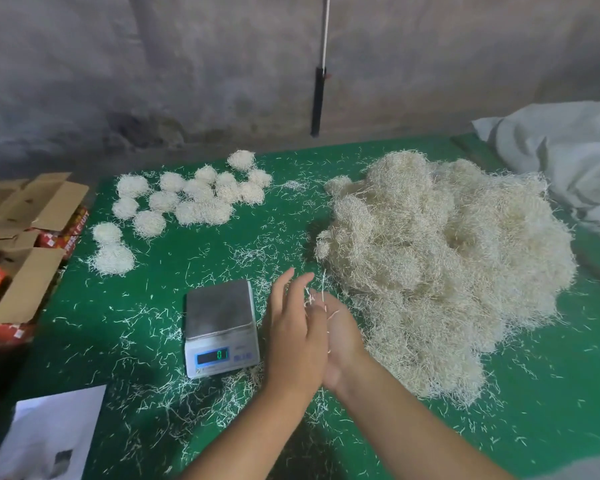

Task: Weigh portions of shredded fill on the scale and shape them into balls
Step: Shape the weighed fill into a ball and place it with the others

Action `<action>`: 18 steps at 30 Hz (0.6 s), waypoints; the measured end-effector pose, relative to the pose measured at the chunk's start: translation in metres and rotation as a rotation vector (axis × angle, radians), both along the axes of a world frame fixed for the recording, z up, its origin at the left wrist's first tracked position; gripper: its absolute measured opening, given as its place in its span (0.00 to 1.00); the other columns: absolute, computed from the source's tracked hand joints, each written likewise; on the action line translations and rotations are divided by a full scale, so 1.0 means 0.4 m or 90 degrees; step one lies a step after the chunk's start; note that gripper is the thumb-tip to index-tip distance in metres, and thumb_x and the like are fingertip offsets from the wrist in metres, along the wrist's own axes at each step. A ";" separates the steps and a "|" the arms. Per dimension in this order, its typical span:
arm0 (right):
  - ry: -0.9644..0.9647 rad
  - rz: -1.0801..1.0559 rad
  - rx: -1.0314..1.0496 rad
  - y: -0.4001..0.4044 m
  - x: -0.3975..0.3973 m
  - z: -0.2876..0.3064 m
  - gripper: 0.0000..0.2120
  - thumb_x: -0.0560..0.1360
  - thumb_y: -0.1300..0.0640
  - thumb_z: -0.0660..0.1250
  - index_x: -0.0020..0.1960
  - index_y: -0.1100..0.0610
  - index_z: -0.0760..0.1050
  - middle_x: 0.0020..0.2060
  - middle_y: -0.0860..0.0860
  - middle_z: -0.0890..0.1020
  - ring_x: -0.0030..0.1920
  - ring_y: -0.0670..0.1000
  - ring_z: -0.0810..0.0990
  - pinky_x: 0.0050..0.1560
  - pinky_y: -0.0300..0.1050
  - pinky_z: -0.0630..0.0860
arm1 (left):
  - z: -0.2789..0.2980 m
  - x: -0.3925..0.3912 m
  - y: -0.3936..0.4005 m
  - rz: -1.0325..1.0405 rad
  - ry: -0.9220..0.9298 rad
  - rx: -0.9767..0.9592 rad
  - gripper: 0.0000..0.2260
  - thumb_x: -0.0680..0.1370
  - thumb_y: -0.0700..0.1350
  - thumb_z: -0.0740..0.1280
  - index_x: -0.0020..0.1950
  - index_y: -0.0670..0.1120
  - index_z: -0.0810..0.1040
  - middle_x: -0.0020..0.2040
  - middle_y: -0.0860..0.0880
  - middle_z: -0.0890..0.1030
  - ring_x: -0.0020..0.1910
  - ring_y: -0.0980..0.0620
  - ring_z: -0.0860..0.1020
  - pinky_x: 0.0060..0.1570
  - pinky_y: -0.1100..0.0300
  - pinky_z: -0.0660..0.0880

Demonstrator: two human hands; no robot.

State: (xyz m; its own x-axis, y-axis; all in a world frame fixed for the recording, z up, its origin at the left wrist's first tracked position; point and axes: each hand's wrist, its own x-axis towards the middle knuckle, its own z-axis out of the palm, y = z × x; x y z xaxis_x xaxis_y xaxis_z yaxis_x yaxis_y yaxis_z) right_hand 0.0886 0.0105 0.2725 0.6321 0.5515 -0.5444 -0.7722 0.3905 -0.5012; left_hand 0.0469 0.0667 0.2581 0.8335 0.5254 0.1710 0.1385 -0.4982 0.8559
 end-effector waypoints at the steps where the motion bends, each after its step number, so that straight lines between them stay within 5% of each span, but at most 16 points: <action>1: 0.005 -0.010 -0.008 -0.003 0.009 -0.013 0.08 0.80 0.56 0.61 0.45 0.55 0.76 0.34 0.53 0.74 0.34 0.52 0.75 0.34 0.46 0.74 | 0.004 -0.003 -0.003 -0.018 -0.020 -0.071 0.18 0.81 0.58 0.54 0.70 0.66 0.72 0.75 0.70 0.64 0.71 0.71 0.64 0.66 0.65 0.62; 3: -0.004 -0.022 -0.051 -0.011 0.032 -0.028 0.13 0.82 0.54 0.60 0.40 0.54 0.76 0.32 0.53 0.74 0.31 0.53 0.73 0.32 0.45 0.71 | 0.021 -0.007 -0.011 -0.006 -0.030 -0.233 0.17 0.81 0.61 0.56 0.67 0.66 0.76 0.67 0.71 0.73 0.68 0.68 0.71 0.64 0.61 0.68; 6: -0.084 -0.032 -0.114 -0.016 0.054 -0.020 0.11 0.82 0.52 0.64 0.42 0.54 0.72 0.34 0.53 0.73 0.29 0.52 0.70 0.29 0.44 0.68 | 0.039 0.001 0.014 0.154 0.079 -0.635 0.15 0.81 0.65 0.62 0.59 0.62 0.84 0.50 0.64 0.85 0.57 0.55 0.80 0.59 0.50 0.74; 10: -0.214 0.008 -0.221 -0.002 0.047 0.008 0.22 0.72 0.37 0.71 0.56 0.52 0.80 0.48 0.52 0.82 0.50 0.58 0.81 0.60 0.62 0.79 | 0.051 0.007 0.060 0.086 0.226 -1.034 0.28 0.82 0.68 0.58 0.64 0.46 0.80 0.56 0.40 0.87 0.54 0.37 0.86 0.53 0.37 0.80; 11: -0.307 0.021 -0.280 0.001 0.044 0.006 0.19 0.75 0.36 0.69 0.58 0.48 0.82 0.45 0.47 0.84 0.48 0.58 0.83 0.59 0.64 0.80 | 0.057 0.005 0.066 0.061 0.229 -1.053 0.28 0.83 0.67 0.58 0.65 0.45 0.80 0.57 0.39 0.86 0.53 0.37 0.86 0.50 0.37 0.81; 14: -0.590 0.062 -0.416 0.008 0.015 -0.018 0.16 0.84 0.41 0.60 0.61 0.44 0.83 0.38 0.39 0.85 0.38 0.41 0.83 0.42 0.45 0.77 | 0.077 0.010 0.101 0.021 0.228 -0.967 0.20 0.84 0.62 0.61 0.61 0.49 0.83 0.59 0.42 0.86 0.53 0.42 0.87 0.45 0.47 0.82; 18: -0.821 0.063 -0.515 0.033 -0.024 -0.053 0.16 0.87 0.46 0.55 0.65 0.43 0.79 0.55 0.41 0.82 0.60 0.42 0.79 0.61 0.40 0.73 | 0.097 0.008 0.137 0.039 0.208 -0.804 0.20 0.83 0.64 0.64 0.44 0.52 0.88 0.46 0.47 0.88 0.44 0.49 0.88 0.40 0.57 0.81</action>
State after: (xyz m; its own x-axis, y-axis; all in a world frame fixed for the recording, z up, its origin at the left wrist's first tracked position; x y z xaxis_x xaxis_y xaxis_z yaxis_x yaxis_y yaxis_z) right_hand 0.0792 0.0236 0.2513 0.8759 0.4534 0.1652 0.3395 -0.3355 -0.8787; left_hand 0.0500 0.1213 0.2968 0.7115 0.2121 -0.6699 0.4209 0.6348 0.6480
